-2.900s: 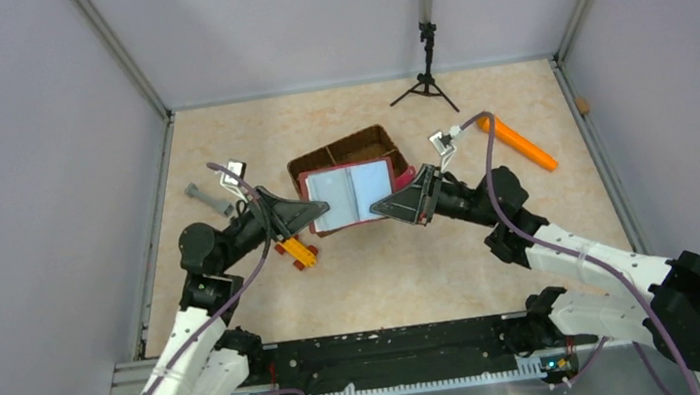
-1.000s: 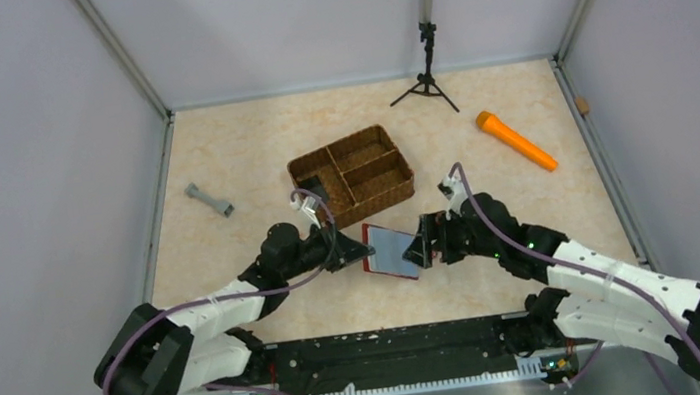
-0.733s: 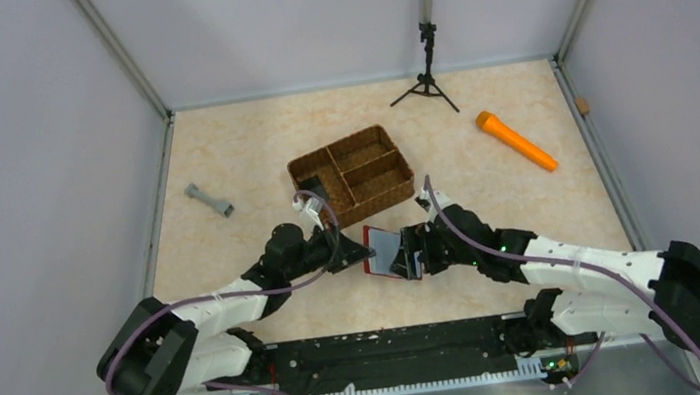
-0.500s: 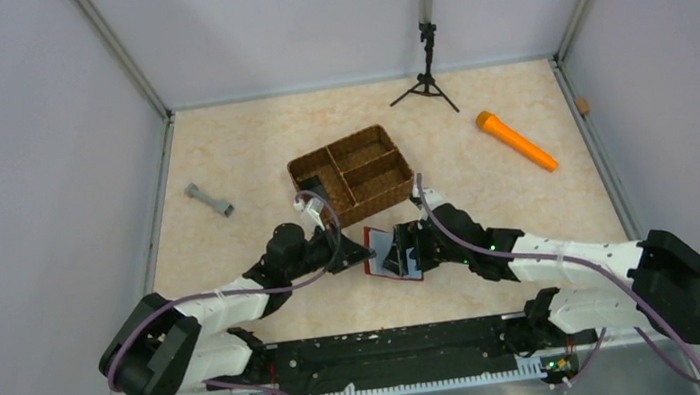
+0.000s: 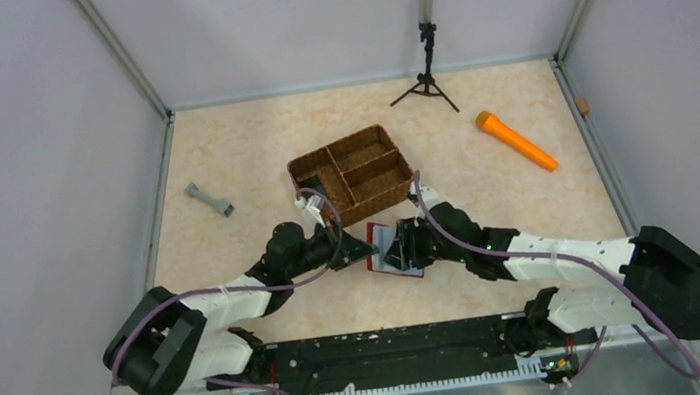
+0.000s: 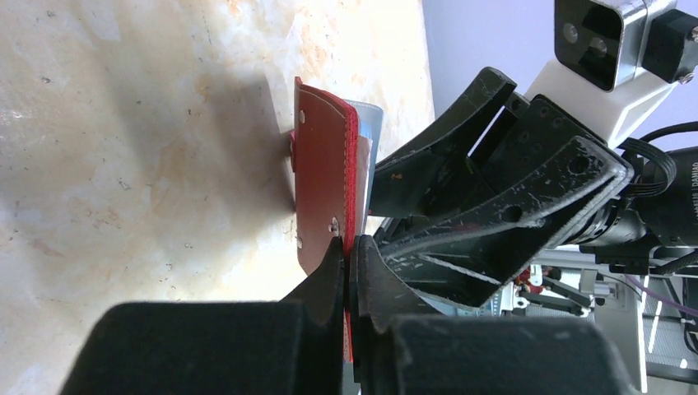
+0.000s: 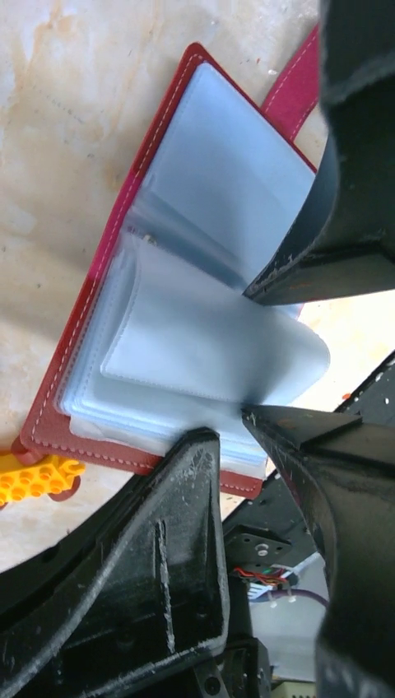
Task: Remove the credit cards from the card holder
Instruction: Remove the credit card from the card holder.
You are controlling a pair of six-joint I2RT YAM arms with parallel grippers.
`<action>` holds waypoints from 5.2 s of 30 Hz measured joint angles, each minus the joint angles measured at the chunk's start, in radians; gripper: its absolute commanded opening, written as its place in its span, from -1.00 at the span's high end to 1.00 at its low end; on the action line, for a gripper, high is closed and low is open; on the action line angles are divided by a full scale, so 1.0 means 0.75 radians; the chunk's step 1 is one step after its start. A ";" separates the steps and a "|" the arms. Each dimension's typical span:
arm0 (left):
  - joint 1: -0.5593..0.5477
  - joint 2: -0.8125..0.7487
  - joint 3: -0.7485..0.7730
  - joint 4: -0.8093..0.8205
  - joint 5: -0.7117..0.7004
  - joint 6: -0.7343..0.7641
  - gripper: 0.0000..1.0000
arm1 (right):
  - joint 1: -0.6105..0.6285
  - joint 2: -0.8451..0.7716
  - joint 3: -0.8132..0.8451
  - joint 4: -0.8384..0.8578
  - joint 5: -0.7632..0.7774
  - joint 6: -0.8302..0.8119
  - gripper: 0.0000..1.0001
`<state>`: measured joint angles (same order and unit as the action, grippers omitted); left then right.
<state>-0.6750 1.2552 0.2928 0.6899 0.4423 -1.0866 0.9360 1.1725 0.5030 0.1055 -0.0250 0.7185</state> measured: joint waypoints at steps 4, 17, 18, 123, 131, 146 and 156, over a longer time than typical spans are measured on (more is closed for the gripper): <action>0.003 0.008 0.000 0.011 0.007 -0.022 1.00 | 0.000 -0.011 0.000 -0.042 0.053 0.002 0.11; -0.001 -0.035 0.002 0.023 0.027 -0.049 1.00 | -0.012 -0.103 0.003 -0.355 0.284 -0.035 -0.65; -0.001 -0.040 0.002 0.023 0.030 -0.049 1.00 | -0.012 -0.133 0.003 -0.367 0.282 -0.037 -0.65; -0.002 -0.140 0.053 0.154 0.104 -0.194 1.00 | -0.109 -0.372 0.142 -0.318 -0.181 -0.098 -0.18; -0.002 -0.097 0.066 0.226 0.125 -0.236 1.00 | -0.111 -0.357 0.141 -0.291 -0.189 -0.095 0.07; 0.001 -0.096 0.066 0.237 0.128 -0.260 1.00 | -0.125 -0.368 0.134 -0.312 -0.144 -0.081 1.00; -0.003 -0.167 0.066 0.205 0.123 -0.252 1.00 | -0.125 -0.399 0.134 -0.381 -0.063 -0.081 1.00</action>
<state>-0.6769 1.1297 0.3424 0.8436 0.5343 -1.2758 0.8421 0.8734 0.6033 -0.1802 -0.0719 0.6579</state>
